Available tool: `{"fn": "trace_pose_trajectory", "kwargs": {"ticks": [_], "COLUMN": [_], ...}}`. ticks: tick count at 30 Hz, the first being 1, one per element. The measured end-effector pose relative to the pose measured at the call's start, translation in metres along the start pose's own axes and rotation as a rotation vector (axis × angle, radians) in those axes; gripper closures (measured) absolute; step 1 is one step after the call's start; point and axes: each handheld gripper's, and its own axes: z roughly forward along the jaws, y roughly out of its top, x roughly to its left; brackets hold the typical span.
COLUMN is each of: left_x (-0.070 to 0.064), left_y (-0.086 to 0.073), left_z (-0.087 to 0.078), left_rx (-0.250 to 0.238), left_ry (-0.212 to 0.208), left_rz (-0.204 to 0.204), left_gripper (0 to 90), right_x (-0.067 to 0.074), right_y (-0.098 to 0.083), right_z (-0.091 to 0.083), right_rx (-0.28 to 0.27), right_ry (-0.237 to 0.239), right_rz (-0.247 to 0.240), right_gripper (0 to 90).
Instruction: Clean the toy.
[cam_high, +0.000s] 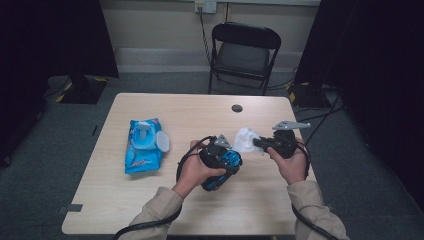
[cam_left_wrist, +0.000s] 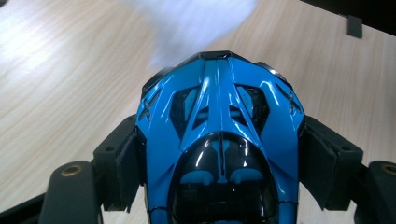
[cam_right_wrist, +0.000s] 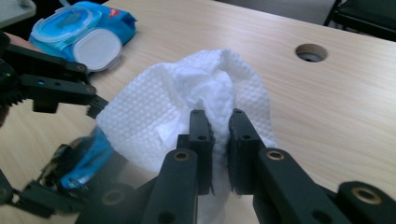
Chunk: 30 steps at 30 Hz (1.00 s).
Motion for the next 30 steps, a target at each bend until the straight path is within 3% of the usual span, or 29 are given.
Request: {"fn": "trace_pose_trajectory", "kwargs": {"ticks": [5, 11, 17, 30], "left_x": [-0.004, -0.004, 0.000, 0.011], "left_y": [0.005, 0.008, 0.005, 0.003], "left_z": [0.003, 0.000, -0.002, -0.004], "left_rx": [-0.001, 0.000, 0.017, 0.010], "left_ry": [-0.011, -0.010, 0.011, 0.059], "left_rz": [0.017, 0.031, 0.039, 0.004], "left_gripper": [24.5, 24.5, 24.5, 24.5], "right_x": [0.015, 0.023, 0.022, 0.027], "right_y": [0.000, -0.002, -0.005, -0.013], "right_z": [0.020, 0.033, 0.032, 0.023], "right_rx": [0.048, 0.087, 0.083, 0.058], "right_ry": [0.034, 0.056, 0.079, 0.107], "right_rz": [-0.037, -0.069, -0.083, -0.100], "right_gripper": [82.3, 82.3, 82.3, 82.3]}}
